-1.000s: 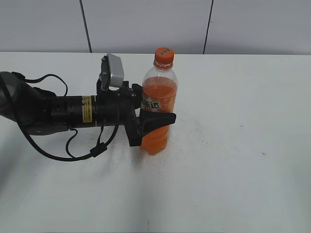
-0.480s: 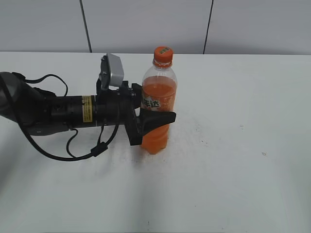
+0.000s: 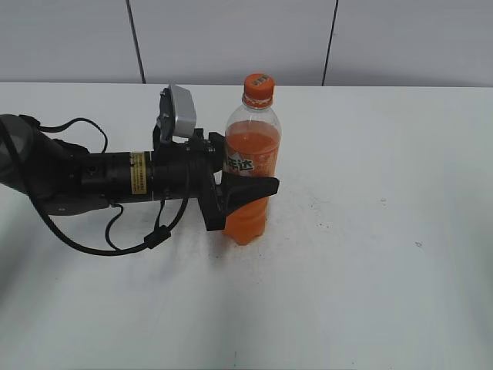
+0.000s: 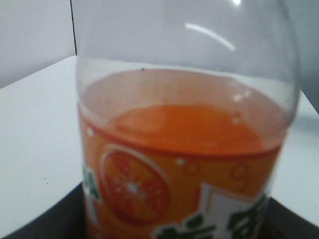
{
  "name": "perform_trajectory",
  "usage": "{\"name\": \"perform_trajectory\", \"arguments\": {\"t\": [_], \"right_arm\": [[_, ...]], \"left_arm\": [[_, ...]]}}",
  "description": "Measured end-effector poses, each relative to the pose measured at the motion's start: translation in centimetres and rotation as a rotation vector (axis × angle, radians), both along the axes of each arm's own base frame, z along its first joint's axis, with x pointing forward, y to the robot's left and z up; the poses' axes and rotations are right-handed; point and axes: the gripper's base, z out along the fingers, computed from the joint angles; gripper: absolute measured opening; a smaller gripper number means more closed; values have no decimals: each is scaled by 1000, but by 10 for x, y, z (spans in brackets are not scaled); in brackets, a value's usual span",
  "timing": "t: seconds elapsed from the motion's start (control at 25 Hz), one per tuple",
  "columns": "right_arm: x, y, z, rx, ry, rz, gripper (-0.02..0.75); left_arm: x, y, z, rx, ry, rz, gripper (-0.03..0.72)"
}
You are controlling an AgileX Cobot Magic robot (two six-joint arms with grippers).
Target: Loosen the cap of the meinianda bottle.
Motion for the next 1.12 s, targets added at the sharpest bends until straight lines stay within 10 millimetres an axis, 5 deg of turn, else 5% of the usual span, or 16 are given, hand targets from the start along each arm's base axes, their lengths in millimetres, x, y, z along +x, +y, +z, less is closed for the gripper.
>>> {"name": "perform_trajectory", "arguments": {"t": [0.24, 0.4, 0.68, 1.12], "right_arm": [[52, -1, 21, 47, 178, 9, 515], [94, -1, 18, 105, 300, 1, 512], [140, 4, 30, 170, 371, -31, 511], [221, 71, 32, 111, 492, -6, 511]], "left_arm": [[0, 0, 0, -1, 0, 0, 419], [0, 0, 0, -1, 0, 0, 419], [0, 0, 0, -2, 1, -1, 419], [0, 0, -1, -10, 5, 5, 419]]}}
